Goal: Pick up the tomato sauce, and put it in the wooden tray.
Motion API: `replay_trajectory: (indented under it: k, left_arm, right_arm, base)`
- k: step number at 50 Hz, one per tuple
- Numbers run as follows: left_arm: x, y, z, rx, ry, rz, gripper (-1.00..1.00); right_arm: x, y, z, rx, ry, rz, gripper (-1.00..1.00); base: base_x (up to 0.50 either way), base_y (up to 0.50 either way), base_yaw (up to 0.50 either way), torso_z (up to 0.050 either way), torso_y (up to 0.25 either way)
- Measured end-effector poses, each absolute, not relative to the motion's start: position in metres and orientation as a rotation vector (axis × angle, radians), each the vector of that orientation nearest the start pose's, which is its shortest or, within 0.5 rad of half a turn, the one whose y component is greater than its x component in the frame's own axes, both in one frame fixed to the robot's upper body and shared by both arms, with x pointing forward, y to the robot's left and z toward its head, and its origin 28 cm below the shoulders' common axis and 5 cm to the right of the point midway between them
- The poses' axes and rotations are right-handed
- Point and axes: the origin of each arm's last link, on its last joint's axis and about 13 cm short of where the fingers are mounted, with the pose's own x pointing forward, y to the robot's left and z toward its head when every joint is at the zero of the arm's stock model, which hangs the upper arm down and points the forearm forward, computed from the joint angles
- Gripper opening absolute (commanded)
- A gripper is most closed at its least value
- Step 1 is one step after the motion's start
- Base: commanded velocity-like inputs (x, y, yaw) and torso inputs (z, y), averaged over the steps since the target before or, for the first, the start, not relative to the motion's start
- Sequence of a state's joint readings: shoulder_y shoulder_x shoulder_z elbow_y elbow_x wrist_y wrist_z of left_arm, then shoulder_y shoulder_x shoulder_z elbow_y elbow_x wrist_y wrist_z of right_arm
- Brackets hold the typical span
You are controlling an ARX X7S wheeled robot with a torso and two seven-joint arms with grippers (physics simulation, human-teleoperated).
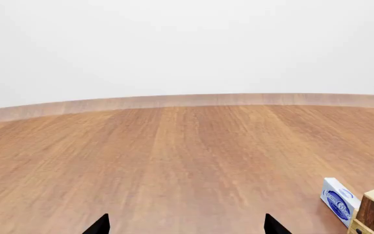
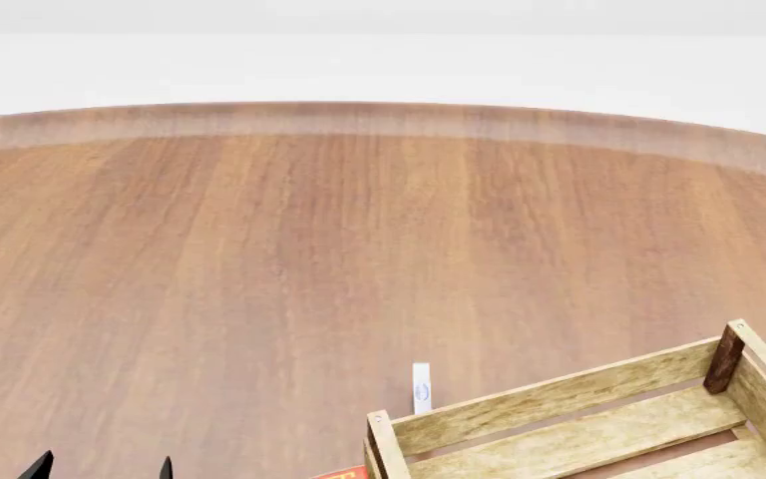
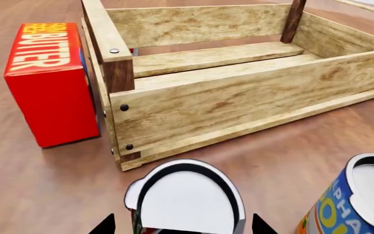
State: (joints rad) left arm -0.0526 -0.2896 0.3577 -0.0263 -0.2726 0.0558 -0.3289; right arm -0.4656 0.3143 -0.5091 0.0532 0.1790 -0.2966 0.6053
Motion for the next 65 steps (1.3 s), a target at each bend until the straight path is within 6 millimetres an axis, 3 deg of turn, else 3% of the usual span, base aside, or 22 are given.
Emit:
replay_trajectory:
  k: [3,4,25,65]
  left_arm:
    - [0.210,0.207,0.011,0.023,0.013,-0.007,1.00]
    - [0.210,0.207,0.011,0.023,0.013,-0.007,1.00]
    - [0.210,0.207,0.011,0.023,0.013,-0.007,1.00]
    - [0.210,0.207,0.011,0.024,0.014,-0.007,1.00]
  right_arm:
    - [0.041,-0.077,-0.051,-0.061,0.334,-0.096,1.00]
    - [0.041,-0.077,-0.051,-0.061,0.334,-0.095,-1.00]
    - [0.042,-0.078,-0.052,-0.045,0.321,-0.103,-1.00]
    - [0.028,-0.076,-0.021,-0.080,0.015,-0.109,-1.00]
  base:
    - [0.00,0.00,0.00,0.000,0.000]
    - [0.00,0.00,0.00,0.000,0.000]
    - [0.00,0.00,0.00,0.000,0.000]
    - [0.00,0.00,0.00,0.000,0.000]
